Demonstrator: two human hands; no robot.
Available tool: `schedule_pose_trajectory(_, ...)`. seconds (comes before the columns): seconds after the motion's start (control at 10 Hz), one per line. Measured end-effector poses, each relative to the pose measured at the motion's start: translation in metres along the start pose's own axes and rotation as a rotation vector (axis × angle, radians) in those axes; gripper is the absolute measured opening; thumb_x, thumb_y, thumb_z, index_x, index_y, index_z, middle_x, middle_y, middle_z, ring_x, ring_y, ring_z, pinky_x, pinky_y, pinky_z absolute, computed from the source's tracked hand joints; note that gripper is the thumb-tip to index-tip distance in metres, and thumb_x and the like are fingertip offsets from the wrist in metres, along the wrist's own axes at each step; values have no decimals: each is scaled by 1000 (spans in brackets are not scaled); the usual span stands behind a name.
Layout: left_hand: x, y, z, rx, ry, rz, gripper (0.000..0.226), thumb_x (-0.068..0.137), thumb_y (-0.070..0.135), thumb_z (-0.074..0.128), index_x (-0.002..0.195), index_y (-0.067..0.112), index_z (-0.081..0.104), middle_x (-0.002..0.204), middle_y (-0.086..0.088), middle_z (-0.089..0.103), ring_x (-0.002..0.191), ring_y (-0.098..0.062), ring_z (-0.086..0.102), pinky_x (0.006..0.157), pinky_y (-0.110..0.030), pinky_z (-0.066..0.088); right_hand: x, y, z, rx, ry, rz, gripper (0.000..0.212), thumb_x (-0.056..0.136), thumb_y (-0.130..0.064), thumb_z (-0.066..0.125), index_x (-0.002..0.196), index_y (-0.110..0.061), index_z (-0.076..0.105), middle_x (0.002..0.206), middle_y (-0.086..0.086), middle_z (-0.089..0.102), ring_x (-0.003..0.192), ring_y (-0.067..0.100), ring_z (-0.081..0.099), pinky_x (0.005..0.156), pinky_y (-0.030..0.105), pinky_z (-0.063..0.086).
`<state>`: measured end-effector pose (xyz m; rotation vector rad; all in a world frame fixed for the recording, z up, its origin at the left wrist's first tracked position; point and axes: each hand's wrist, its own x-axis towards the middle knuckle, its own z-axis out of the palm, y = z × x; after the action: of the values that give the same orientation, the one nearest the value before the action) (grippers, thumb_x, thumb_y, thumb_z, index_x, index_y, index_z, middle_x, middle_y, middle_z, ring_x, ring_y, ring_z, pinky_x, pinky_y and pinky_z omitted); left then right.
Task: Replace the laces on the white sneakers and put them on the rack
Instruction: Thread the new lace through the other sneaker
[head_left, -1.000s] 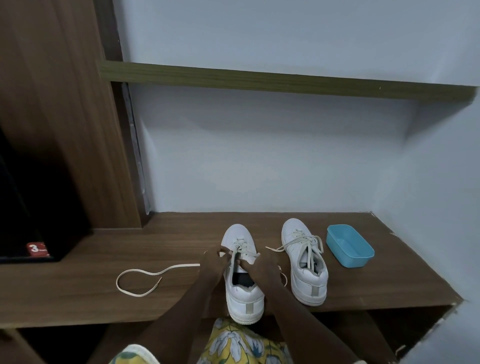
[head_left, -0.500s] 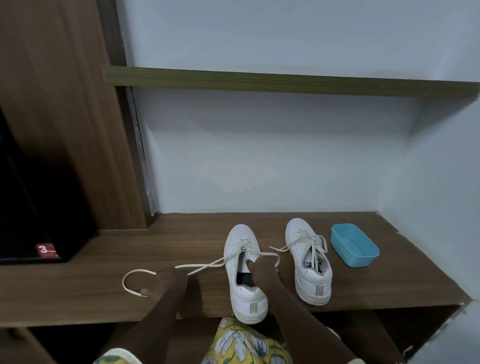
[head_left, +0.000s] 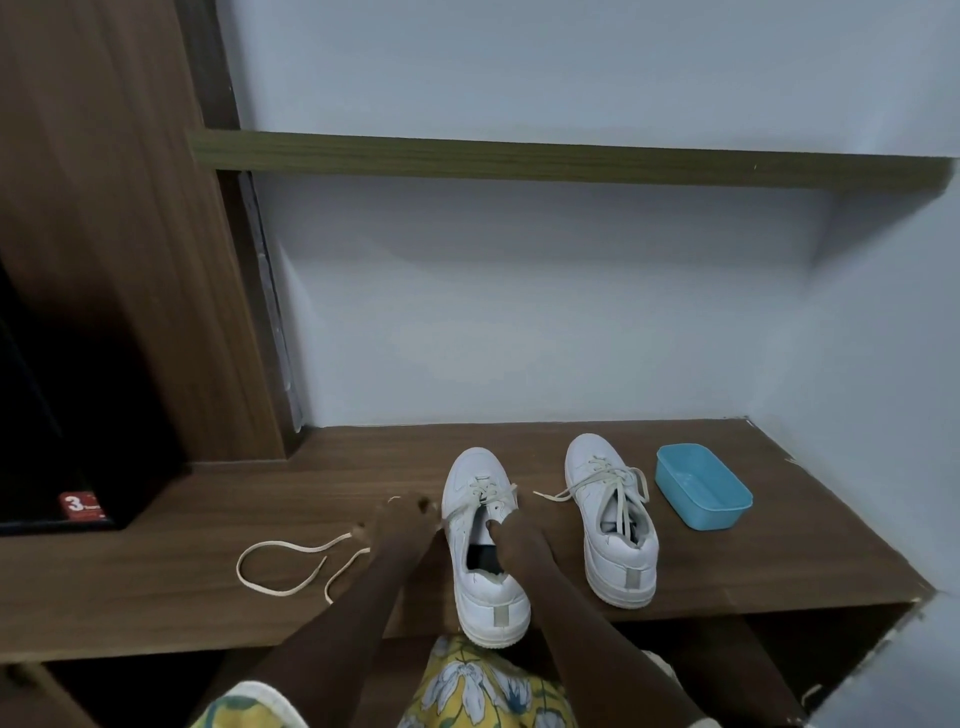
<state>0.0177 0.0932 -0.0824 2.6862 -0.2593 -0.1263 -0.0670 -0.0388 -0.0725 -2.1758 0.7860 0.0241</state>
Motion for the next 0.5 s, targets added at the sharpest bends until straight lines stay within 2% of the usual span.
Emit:
schedule_pose_trajectory(0.1,12,19,13,-148,-46,116,28,79,53,44,91,45,68,102,13,69,108,-16,57,100,-45,36,2,4,2,13,21,-12,37,98,-26,40,119,0,55,68,-6,33,57,4,29,50,15,24)
schedule_pose_trajectory(0.2,18,18,22,-192,-2,140,20,85,38,58,69,49,62,97,14,71,100,-16,59,97,-43,41,1,4,0,13,6,-5,36,99,-25,40,119,-1,55,67,-7,32,56,3,28,49,15,22)
schedule_pose_trajectory(0.3,8,22,17,-151,27,116,21,86,35,56,65,41,55,99,12,67,108,-18,53,100,-41,34,2,3,0,-5,6,-11,36,99,-24,39,122,-1,53,68,-7,31,56,4,27,49,15,22)
schedule_pose_trajectory(0.4,-1,24,8,-58,57,105,18,84,26,55,67,32,59,102,12,64,116,-18,45,99,-39,31,-3,2,-1,-69,-2,-21,35,99,-23,37,121,0,53,67,-5,29,56,6,25,50,16,21)
schedule_pose_trajectory(0.5,-12,25,-5,28,50,6,17,87,30,51,89,33,68,112,12,61,123,-19,38,99,-43,26,-9,-3,-5,-110,-2,-19,35,100,-19,35,121,0,54,66,-3,27,56,8,23,49,18,20)
